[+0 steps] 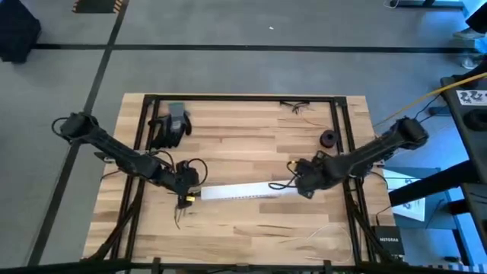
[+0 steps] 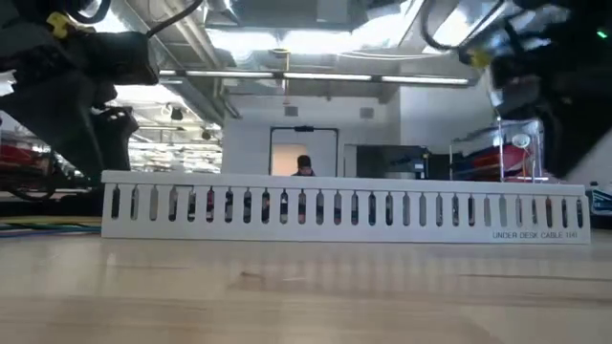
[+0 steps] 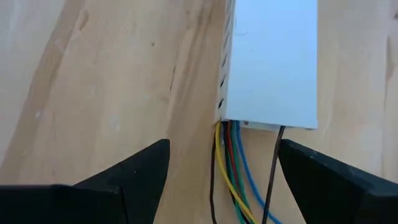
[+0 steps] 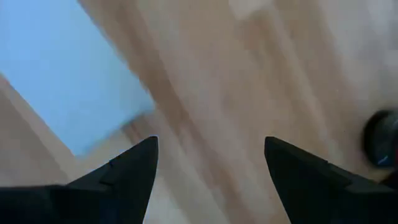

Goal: Ziptie cables
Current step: Close the cable duct

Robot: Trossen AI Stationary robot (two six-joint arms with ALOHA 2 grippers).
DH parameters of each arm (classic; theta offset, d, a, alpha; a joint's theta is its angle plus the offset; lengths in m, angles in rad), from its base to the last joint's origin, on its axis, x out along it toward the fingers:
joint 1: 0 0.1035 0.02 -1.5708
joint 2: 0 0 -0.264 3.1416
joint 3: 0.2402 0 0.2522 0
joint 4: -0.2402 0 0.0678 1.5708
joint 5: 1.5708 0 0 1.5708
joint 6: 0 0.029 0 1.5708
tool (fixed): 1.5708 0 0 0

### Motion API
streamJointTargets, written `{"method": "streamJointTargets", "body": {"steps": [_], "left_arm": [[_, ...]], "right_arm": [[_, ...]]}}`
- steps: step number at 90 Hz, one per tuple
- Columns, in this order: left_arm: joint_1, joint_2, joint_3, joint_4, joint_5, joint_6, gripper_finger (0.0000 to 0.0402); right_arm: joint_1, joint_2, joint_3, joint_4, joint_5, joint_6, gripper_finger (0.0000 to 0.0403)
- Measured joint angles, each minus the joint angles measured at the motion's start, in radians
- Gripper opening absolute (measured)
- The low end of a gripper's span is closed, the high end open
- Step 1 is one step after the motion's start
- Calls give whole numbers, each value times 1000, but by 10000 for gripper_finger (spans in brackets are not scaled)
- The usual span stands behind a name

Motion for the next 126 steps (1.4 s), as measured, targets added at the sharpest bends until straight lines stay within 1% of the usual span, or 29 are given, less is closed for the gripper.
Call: {"method": "streamJointTargets", "body": {"steps": [8, 26, 42, 61, 72, 88, 108, 118, 126], "left_arm": [[0, 0, 0, 18, 0, -2, 295], [1, 0, 0, 48, -22, 7, 295], [5, 0, 0, 75, -48, 28, 295], [-2, 0, 0, 62, -44, 28, 295], [-15, -2, 2, 21, -11, 12, 295], [-53, -34, 52, -189, 16, -38, 295], [-74, -41, 45, -208, 1, -50, 295], [-73, -57, 76, -285, 38, -75, 295], [-81, -81, 123, -344, 42, -96, 295]], "right_arm": [[25, 11, -53, 40, -33, 29, 287], [84, 47, -149, 320, -21, 56, 287], [90, 84, -160, 349, 44, 77, 287], [91, 124, -157, 382, 64, 69, 287], [91, 127, -158, 400, 76, 66, 287], [90, 128, -158, 409, 86, 60, 287], [90, 129, -161, 431, 106, 55, 287], [89, 132, -162, 490, 142, 54, 287], [89, 134, -166, 521, 156, 48, 287]]}}
